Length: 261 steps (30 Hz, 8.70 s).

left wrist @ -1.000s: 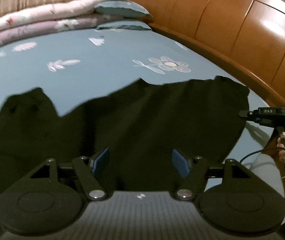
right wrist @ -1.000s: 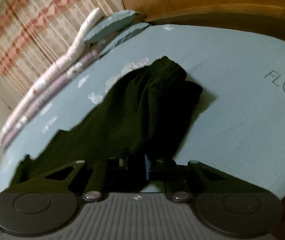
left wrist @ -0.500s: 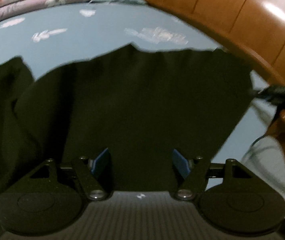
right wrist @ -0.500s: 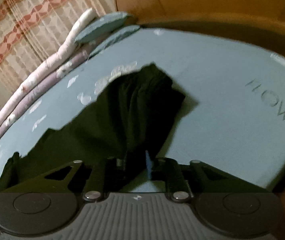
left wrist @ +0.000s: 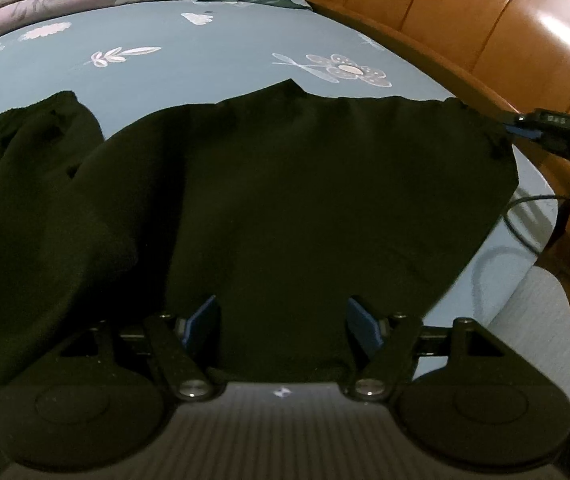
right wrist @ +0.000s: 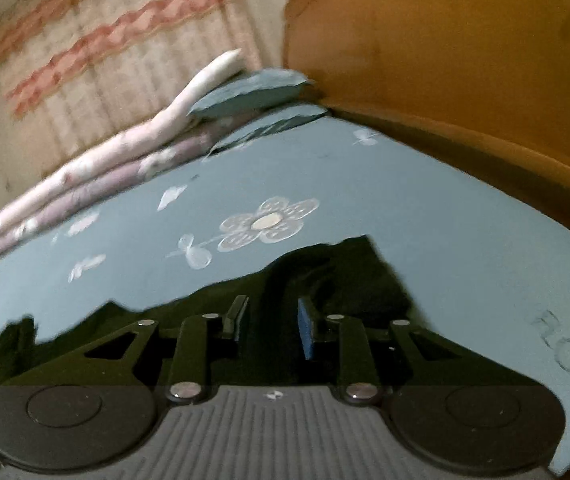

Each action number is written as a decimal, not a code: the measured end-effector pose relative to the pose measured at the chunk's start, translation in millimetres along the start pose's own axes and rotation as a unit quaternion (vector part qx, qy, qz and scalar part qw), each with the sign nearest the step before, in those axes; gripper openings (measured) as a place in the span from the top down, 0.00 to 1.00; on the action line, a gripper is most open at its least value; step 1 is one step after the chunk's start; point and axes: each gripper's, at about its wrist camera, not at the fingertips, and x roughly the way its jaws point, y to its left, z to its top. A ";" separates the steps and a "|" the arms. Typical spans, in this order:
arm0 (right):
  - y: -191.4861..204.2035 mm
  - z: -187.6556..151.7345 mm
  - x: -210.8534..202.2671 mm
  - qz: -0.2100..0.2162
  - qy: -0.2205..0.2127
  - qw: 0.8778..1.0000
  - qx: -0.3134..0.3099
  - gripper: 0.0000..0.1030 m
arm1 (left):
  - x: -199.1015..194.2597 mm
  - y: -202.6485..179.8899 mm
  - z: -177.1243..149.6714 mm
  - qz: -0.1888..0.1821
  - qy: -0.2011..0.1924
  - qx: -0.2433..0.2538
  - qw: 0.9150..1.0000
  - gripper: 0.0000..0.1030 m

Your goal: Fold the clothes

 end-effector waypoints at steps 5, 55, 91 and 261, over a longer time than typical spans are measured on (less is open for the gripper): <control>-10.8 -17.5 20.3 -0.020 0.053 0.998 0.026 0.61 | -0.8 -1.3 2.6 0.004 0.001 -0.003 1.000 0.30; -73.7 -64.9 -55.8 0.039 0.014 0.995 0.086 0.27 | 115.9 -297.9 224.6 -0.122 -0.022 0.326 0.937 0.93; -49.9 -4.1 32.7 0.130 0.026 0.989 -0.065 0.08 | 104.9 -268.0 274.7 -0.168 -0.004 0.288 0.943 0.93; 46.9 -16.9 99.3 -0.043 0.051 0.993 -0.095 0.41 | -69.4 44.4 63.9 0.062 -0.088 -0.116 0.987 0.35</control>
